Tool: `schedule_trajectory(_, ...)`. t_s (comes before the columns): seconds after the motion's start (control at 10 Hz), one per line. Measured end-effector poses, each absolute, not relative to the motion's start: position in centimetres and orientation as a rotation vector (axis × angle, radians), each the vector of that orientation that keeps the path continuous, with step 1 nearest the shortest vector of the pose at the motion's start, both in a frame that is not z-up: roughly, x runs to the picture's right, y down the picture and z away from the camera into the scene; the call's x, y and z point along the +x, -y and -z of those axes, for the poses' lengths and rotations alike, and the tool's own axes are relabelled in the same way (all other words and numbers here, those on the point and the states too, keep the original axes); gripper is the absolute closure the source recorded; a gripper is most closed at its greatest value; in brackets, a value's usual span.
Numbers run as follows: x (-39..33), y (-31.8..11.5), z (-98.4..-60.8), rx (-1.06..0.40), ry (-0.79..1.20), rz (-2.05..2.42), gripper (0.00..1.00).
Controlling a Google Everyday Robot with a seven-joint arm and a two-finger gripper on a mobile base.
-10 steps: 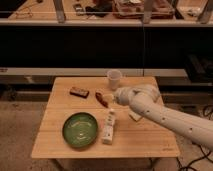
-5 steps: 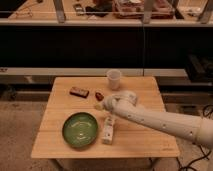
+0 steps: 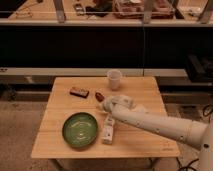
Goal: Place the pepper in the ceramic cup
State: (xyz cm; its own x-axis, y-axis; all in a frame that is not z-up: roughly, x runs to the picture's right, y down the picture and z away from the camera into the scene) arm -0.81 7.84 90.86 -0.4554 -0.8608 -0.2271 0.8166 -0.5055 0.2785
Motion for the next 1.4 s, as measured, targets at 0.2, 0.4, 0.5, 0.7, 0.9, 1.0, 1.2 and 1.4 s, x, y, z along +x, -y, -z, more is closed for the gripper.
schedule_trajectory(0.2, -1.4, -9.3, -91.5, 0.408, 0.185, 2.033, 0.35)
schedule_trajectory(0.4, -1.9, -9.2, -91.7, 0.411, 0.197, 2.004, 0.35)
schedule_trajectory(0.5, -1.9, -8.8, -91.9, 0.412, 0.192, 1.998, 0.35)
schedule_trajectory(0.7, -1.6, -8.2, -92.3, 0.409, 0.181, 1.991, 0.35)
schedule_trajectory(0.9, -1.5, -8.2, -92.8, 0.395, 0.189, 1.982, 0.35)
schedule_trajectory(1.0, -1.6, -8.3, -93.1, 0.381, 0.200, 1.975, 0.35)
schedule_trajectory(1.2, -2.0, -8.3, -93.8, 0.353, 0.220, 1.957, 0.35)
schedule_trajectory(1.4, -1.6, -7.7, -94.4, 0.317, 0.220, 1.932, 0.36)
